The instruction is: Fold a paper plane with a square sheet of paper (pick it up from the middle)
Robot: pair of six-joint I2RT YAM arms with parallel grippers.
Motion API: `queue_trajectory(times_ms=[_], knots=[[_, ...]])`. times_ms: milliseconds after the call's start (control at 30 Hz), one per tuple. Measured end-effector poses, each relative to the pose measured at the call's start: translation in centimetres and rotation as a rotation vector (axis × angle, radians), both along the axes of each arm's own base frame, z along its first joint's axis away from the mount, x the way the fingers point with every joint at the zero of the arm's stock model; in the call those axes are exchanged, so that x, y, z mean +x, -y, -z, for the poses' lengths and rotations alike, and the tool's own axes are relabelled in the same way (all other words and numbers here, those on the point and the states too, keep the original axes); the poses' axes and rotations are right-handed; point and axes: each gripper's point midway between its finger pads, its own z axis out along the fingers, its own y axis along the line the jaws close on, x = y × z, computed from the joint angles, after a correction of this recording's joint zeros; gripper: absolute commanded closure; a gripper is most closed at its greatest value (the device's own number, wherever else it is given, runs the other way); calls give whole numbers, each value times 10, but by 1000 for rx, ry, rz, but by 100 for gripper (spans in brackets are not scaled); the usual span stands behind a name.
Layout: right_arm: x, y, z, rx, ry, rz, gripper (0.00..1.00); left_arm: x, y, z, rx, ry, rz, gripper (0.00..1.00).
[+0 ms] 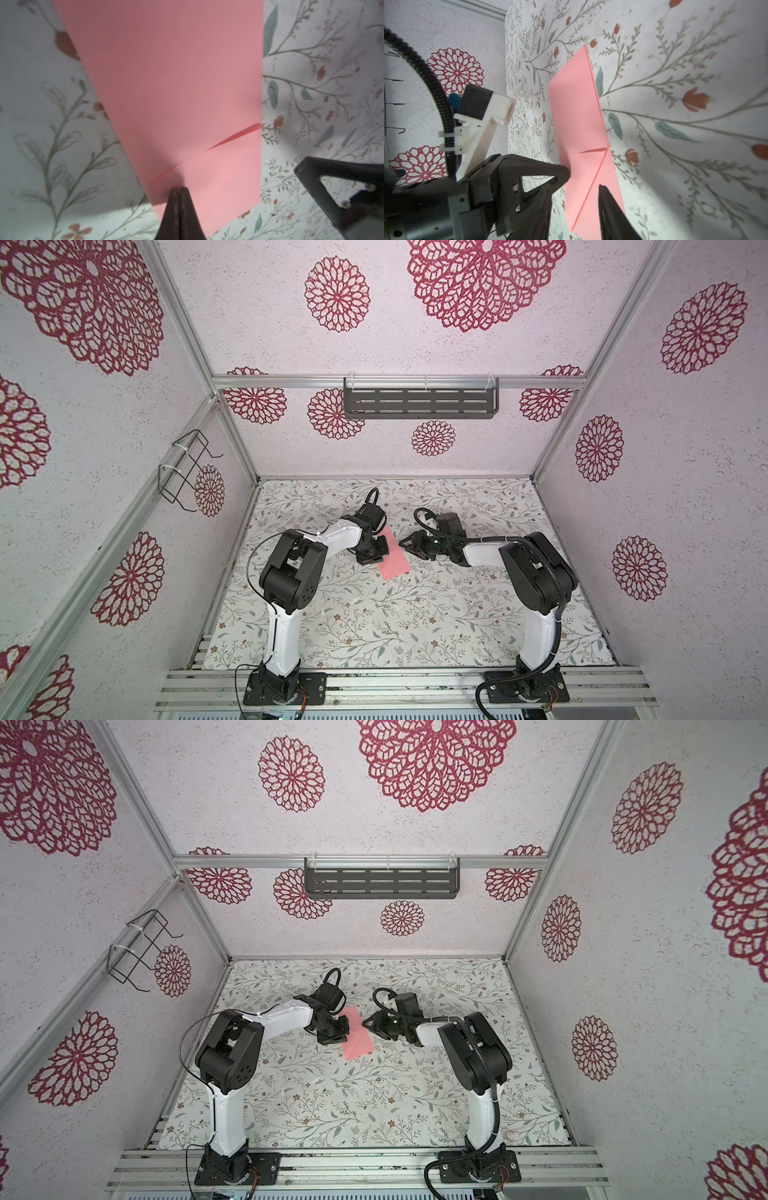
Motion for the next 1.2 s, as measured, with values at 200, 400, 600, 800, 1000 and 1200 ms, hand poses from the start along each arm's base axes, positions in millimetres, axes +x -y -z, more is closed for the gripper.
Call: queue_trajectory(times_ms=[200,400,600,800,1000,1200], knots=[[2,-10,2,-7,-17,-25,61,1,-2,1,8,4,-8,99],[-2,-18,13,-18,-59,-52,61,1,-4,2,-12,14,-25,99],[-8,-22,23,-37,-98,-64,61,1,-5,3,-78,9,-48,99],[-11,-26,24,-23,-122,-71,61,-1,-6,4,-118,-11,-65,99],[-10,-32,24,0,-151,-70,61,-3,-6,6,-161,-29,-75,98],[-8,-36,22,24,-169,-70,61,-3,-7,7,-200,-38,-84,98]])
